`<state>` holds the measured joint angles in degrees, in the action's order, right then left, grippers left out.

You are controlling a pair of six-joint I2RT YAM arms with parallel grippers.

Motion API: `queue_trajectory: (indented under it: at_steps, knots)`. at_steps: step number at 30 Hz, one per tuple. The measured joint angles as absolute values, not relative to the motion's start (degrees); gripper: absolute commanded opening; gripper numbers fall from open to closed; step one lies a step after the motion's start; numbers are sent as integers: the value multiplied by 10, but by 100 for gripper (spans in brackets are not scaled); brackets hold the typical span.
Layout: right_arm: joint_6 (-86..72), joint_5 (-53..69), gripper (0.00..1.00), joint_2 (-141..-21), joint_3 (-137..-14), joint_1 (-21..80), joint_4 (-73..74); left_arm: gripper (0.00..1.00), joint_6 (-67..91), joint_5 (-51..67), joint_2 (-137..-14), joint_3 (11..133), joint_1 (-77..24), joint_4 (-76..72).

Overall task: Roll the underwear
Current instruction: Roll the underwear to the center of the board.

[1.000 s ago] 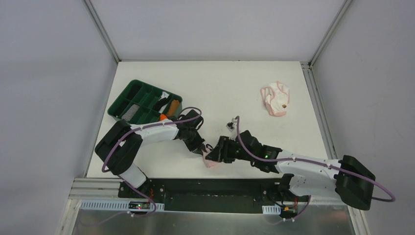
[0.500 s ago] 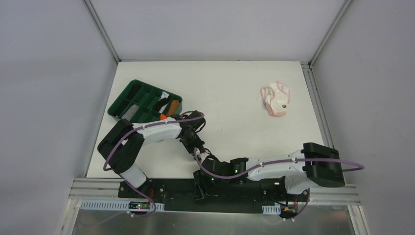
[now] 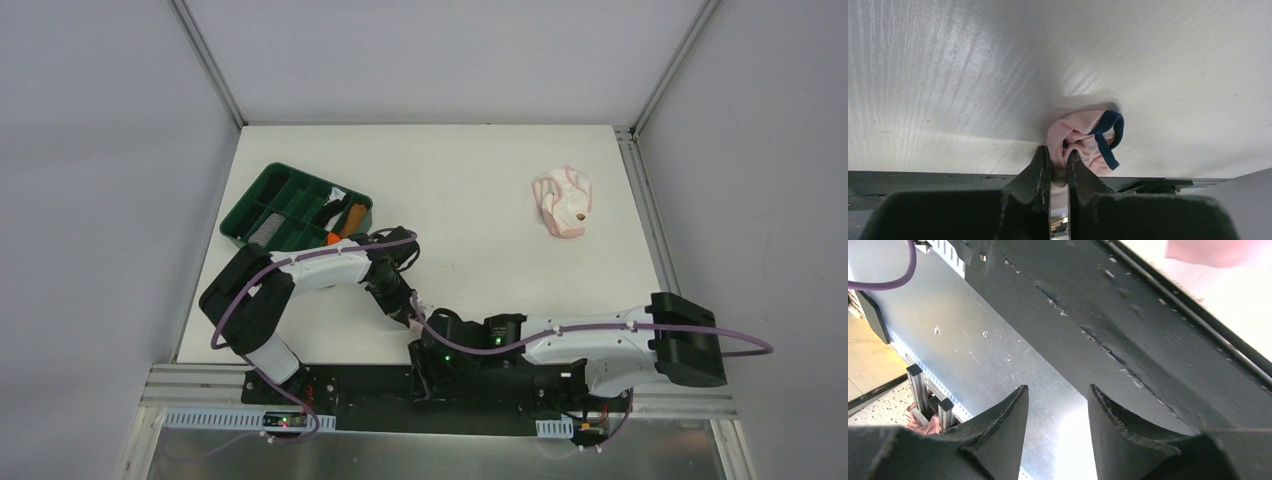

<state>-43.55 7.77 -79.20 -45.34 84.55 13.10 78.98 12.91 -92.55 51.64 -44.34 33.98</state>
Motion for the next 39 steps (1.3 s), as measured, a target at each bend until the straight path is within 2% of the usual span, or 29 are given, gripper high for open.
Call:
queue_trajectory:
  at_steps: [1,2,3,4,8,10,14,20,25,33,39]
  knots:
    - [-435,78,49,-781,-449,840,137,0,790,129,-925,516,-443,340]
    - [-435,78,75,-768,-442,834,142,0,790,129,-925,516,-443,340]
    - [-434,78,70,-747,-431,827,149,0,791,129,-925,516,-443,341]
    - [-434,78,70,-741,-429,823,152,0,791,128,-924,516,-443,342]
    - [-327,-255,70,-695,-408,791,174,0,803,123,-920,516,-437,349]
    - [-282,-356,70,-684,-406,761,184,0,811,116,-915,515,-430,352]
    - [-228,-448,70,-676,-406,728,192,0,831,93,-905,515,-415,355]
    - [-176,-455,69,-668,-404,695,174,0,865,80,-906,517,-400,361]
    - [-125,-420,69,-668,-388,698,96,0,878,87,-930,540,-396,375]
    - [-69,-313,69,-708,-349,724,-42,0,890,96,-944,556,-396,399]
    - [-51,-249,68,-757,-364,749,-75,0,892,100,-948,572,-396,433]
